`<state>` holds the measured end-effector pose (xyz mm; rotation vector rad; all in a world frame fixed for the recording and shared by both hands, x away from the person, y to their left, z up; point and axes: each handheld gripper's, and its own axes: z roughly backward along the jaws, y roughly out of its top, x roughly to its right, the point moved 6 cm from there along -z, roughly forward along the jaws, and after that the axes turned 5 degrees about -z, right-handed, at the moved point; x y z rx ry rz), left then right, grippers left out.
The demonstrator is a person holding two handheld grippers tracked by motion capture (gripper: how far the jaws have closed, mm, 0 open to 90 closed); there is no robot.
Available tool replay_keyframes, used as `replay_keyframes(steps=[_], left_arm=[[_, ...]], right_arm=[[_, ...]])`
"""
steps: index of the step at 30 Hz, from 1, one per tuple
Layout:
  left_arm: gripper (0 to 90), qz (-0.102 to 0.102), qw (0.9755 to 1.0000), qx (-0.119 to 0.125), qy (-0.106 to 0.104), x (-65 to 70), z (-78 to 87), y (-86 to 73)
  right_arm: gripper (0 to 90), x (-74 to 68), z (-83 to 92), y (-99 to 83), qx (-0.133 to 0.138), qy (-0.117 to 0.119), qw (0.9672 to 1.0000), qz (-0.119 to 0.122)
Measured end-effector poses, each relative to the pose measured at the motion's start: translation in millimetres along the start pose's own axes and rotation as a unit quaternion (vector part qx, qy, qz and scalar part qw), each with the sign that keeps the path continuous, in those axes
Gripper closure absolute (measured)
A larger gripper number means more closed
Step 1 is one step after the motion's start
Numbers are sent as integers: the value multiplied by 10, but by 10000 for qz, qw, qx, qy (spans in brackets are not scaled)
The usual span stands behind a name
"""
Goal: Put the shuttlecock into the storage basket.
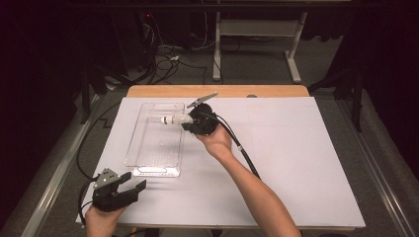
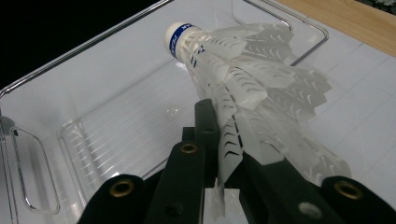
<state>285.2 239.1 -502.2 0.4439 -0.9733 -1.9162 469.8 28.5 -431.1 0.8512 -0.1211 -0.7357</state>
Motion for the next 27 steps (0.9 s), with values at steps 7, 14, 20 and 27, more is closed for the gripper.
replay_keyframes(steps=[7,14,20,27], left_arm=[[351,5,10000,10,-3,5,0,1],[351,1,10000,13,-5,8,-1,2],[351,13,10000,21,14,11,3,0],[351,19,10000,23,10,11,-1,2]], right_arm=[[892,-28,-59,37,-34,13,10000,8],[892,-67,-99,90,-46,17,10000,53],[892,-125,-149,139,-112,-4,9999,131],[892,-158,-190,185,-152,12,9997,166]])
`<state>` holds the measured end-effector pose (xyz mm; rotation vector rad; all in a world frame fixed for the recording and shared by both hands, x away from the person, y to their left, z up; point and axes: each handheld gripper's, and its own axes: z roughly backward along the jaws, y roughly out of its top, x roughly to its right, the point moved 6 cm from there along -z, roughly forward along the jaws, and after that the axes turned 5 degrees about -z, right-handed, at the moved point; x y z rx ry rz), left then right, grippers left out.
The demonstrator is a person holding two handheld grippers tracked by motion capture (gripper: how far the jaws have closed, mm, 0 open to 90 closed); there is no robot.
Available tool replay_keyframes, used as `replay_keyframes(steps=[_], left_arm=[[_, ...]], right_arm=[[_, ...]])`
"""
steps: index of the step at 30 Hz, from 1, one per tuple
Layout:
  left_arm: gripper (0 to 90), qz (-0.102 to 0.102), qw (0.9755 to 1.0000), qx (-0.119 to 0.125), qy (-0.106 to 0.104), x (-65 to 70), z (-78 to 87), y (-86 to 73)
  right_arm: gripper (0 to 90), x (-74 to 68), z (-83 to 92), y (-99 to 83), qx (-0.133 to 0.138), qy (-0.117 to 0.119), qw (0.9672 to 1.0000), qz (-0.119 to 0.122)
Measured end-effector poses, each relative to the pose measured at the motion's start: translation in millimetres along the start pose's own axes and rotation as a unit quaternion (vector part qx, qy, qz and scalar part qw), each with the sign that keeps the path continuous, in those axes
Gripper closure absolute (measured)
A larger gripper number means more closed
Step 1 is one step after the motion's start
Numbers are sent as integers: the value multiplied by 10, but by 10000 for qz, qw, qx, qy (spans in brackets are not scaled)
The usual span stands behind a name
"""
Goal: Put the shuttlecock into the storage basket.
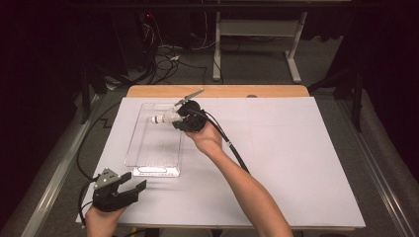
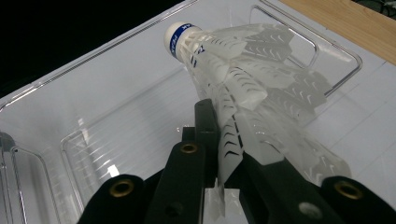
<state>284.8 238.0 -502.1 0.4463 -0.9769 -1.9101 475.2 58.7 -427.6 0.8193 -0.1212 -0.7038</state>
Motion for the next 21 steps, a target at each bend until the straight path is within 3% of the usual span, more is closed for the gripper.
replay_keyframes(steps=[21], left_arm=[[351,-12,10000,-18,-20,-5,1,0]], right_arm=[[891,-154,-256,114,-133,52,9999,88]])
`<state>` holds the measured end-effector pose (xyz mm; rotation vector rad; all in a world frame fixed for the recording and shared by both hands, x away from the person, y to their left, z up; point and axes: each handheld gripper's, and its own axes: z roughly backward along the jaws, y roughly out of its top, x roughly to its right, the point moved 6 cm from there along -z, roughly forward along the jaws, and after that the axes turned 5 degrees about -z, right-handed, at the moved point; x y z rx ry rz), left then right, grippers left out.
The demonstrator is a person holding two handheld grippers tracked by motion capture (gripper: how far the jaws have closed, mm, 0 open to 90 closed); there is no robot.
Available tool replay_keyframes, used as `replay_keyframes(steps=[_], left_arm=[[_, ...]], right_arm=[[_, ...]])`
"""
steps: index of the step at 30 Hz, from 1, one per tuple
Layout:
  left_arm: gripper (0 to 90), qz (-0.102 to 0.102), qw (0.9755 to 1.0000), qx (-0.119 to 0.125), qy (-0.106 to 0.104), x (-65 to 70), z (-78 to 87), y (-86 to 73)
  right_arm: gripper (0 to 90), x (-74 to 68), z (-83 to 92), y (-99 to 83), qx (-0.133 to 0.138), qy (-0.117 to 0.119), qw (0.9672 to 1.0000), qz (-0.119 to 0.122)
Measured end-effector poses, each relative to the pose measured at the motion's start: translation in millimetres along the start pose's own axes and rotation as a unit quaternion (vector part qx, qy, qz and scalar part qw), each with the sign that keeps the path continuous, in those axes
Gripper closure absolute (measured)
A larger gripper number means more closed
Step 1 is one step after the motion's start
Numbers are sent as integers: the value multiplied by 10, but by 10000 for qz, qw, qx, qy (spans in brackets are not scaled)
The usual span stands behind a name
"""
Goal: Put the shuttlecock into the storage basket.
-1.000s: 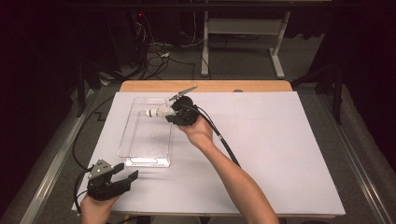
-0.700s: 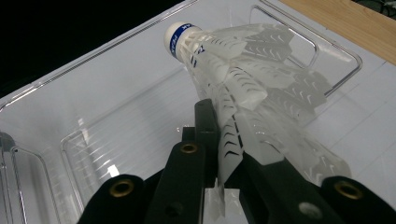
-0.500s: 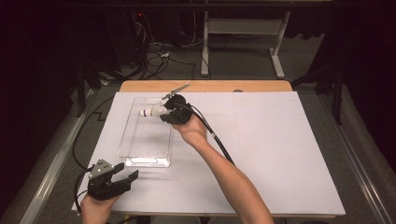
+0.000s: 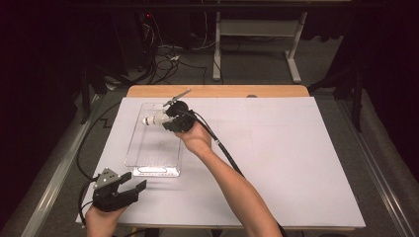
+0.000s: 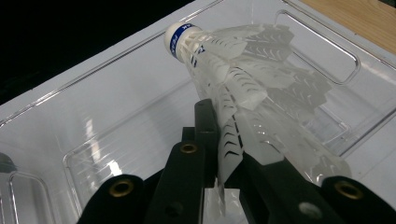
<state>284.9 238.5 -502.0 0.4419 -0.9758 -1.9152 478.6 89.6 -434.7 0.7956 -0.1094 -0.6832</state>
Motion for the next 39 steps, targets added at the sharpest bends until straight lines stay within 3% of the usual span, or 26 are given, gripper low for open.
replay_keyframes(steps=[14,25,39], left_arm=[[352,-9,10000,-10,-35,3,-9,1],[352,-25,10000,5,-33,11,-14,6],[353,-16,10000,7,-33,8,-7,5]], right_arm=[[887,67,-163,-29,-165,-94,9996,-224],[883,76,-282,-61,-288,-116,9995,-112],[851,90,-350,-112,-428,-76,9988,-205]])
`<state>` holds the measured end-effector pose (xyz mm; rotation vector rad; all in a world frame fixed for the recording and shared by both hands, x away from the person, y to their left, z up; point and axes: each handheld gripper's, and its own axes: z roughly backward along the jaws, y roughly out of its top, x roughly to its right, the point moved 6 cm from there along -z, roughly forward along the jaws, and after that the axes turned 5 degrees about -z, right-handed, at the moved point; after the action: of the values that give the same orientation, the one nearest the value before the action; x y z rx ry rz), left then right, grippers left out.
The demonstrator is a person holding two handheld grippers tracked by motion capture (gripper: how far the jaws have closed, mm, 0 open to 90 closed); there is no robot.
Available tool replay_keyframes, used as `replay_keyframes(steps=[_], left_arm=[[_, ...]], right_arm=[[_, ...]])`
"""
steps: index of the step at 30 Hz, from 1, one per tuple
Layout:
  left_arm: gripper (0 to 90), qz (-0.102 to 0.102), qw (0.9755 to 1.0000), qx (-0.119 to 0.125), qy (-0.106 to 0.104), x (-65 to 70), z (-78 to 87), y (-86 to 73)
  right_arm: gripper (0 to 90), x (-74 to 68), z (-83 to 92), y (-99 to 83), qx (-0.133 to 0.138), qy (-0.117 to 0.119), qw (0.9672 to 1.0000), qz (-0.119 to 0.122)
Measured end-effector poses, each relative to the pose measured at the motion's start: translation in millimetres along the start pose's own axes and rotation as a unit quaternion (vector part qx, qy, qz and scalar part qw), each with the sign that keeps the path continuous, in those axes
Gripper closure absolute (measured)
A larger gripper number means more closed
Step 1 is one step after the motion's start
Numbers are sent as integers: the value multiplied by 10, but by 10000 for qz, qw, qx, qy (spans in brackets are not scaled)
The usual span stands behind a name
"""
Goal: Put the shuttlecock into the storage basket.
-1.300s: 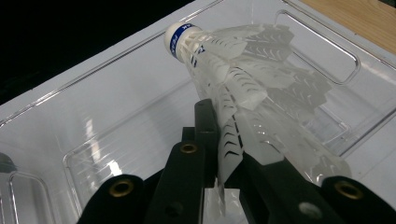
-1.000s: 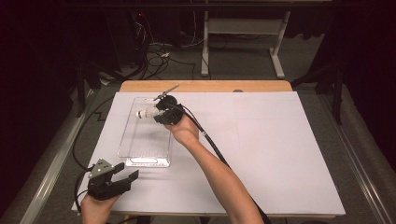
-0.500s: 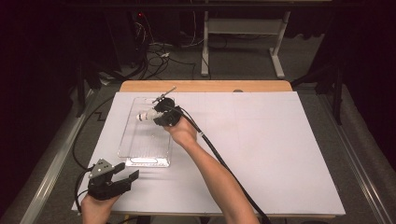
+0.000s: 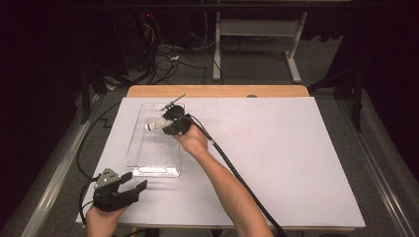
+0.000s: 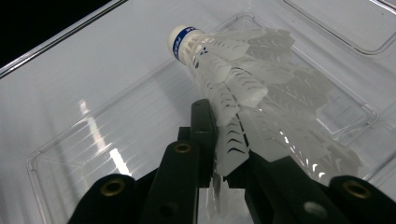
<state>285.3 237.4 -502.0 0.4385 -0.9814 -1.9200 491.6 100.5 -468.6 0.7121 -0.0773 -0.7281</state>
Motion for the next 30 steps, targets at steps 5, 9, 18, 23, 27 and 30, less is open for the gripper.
replay_keyframes(steps=[5,9,18,23,27,30], left_arm=[[352,-5,10000,2,13,0,1,1],[352,14,10000,33,23,-3,5,1],[352,6,10000,36,27,-6,8,1],[352,20,10000,31,20,-4,7,1],[352,18,10000,35,22,-3,7,1],[352,19,10000,38,20,-4,8,1]], right_arm=[[749,12,-10,2,17,-62,9999,-85],[693,28,-27,-9,4,-111,9999,-113],[665,25,15,-9,8,-162,9998,-95],[668,14,60,-9,38,-156,9998,-85],[678,12,83,-18,16,-161,9998,-73],[682,17,102,-26,-3,-163,9999,-26]])
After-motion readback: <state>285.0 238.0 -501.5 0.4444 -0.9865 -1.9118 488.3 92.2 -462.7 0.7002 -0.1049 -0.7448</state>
